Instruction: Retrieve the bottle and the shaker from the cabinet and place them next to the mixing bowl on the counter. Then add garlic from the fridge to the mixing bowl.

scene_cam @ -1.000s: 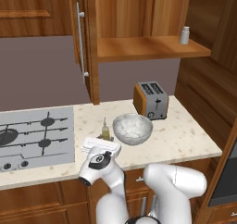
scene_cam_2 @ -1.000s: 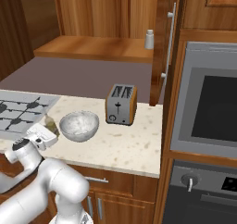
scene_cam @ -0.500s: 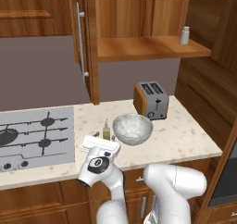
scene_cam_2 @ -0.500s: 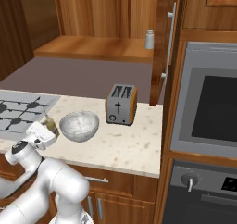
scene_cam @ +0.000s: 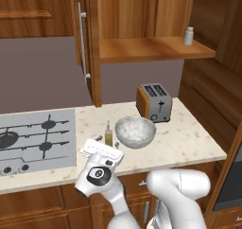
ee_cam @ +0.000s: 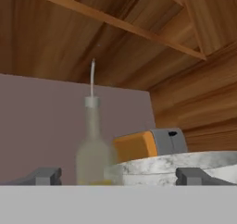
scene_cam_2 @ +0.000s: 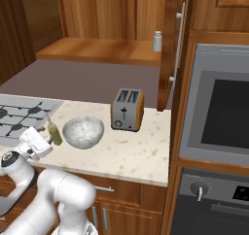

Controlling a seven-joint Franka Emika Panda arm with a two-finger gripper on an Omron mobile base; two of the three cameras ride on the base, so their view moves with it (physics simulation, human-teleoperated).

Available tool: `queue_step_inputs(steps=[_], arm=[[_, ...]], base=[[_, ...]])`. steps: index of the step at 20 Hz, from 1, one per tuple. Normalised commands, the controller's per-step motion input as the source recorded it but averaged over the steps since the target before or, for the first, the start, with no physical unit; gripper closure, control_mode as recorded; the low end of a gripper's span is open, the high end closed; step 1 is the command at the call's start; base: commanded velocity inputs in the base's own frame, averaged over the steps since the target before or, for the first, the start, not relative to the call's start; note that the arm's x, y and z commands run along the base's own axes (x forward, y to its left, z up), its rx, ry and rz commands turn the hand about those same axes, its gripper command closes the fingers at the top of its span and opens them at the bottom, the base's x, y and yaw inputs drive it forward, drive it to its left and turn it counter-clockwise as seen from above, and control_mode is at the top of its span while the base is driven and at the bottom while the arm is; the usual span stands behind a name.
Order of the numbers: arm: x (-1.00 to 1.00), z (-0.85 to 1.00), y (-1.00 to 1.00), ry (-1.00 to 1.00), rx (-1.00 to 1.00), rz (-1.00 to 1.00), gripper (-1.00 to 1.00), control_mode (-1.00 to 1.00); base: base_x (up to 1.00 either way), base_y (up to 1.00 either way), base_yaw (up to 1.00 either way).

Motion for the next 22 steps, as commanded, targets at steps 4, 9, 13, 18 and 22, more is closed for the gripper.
queue_step_inputs(steps=[4, 9, 13, 18, 22], arm=[[-0.87, 0.47, -0.17, 0.07, 0.15, -0.05, -1.00, -1.00], [-0.80, 0.92, -0.12, 0.02, 0.06, -0.04, -1.00, -1.00], [-0.77, 0.84, -0.12, -0.01, 0.01, -0.01, -1.00, -1.00], [-0.80, 0.77, -0.16, -0.03, 0.01, 0.00, -1.00, -1.00], [-0.80, 0.80, -0.36, 0.00, 0.06, -0.03, -1.00, -1.00]], base=[[0.00, 0.00, 0.00], [0.00, 0.00, 0.00], [0.00, 0.00, 0.00], [0.00, 0.00, 0.00], [0.00, 0.00, 0.00]])
